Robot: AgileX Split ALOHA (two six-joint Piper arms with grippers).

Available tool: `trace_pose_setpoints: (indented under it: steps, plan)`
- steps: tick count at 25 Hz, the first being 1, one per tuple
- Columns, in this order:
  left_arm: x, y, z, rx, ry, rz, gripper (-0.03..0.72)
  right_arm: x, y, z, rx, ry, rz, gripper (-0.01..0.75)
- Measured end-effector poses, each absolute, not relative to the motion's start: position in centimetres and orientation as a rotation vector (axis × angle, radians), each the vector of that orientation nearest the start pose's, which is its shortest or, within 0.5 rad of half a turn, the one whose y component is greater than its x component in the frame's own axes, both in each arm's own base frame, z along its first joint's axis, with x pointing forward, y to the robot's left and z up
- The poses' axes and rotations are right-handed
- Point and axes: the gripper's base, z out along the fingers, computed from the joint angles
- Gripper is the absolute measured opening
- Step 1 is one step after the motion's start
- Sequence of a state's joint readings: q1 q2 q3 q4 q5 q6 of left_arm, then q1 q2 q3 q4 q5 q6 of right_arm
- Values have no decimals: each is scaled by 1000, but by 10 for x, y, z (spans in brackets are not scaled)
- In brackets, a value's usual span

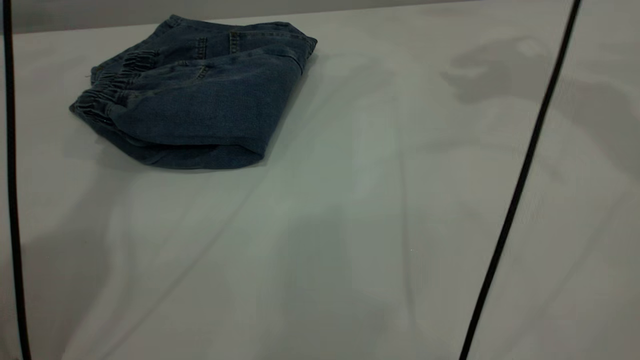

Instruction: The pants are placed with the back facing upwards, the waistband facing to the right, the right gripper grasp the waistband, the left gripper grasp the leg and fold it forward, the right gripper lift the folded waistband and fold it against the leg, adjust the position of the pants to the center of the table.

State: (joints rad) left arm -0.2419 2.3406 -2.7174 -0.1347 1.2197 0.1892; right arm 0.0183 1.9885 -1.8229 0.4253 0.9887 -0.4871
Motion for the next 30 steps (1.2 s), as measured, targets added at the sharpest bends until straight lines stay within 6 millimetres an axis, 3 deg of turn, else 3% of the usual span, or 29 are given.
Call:
trace_pose_setpoints:
  steps: [4, 9, 14, 21, 25, 30]
  plan:
    - [491, -137, 344, 515, 2357, -198, 522, 416, 32, 346, -469, 2451, 239, 570]
    - [494, -138, 297, 536, 2518, -193, 522, 372, 33, 407, -453, 2341, 231, 570]
    - [490, -137, 247, 580, 2684, -187, 522, 329, 33, 452, -435, 2248, 241, 570]
    - [483, -129, 180, 829, 2828, -65, 521, 297, 33, 479, -432, 2176, 233, 570]
    - [485, -129, 156, 910, 2854, -55, 521, 294, 34, 482, -431, 2164, 247, 570]
    - [486, -130, 127, 1144, 2829, -53, 520, 294, 35, 482, -430, 2161, 253, 570]
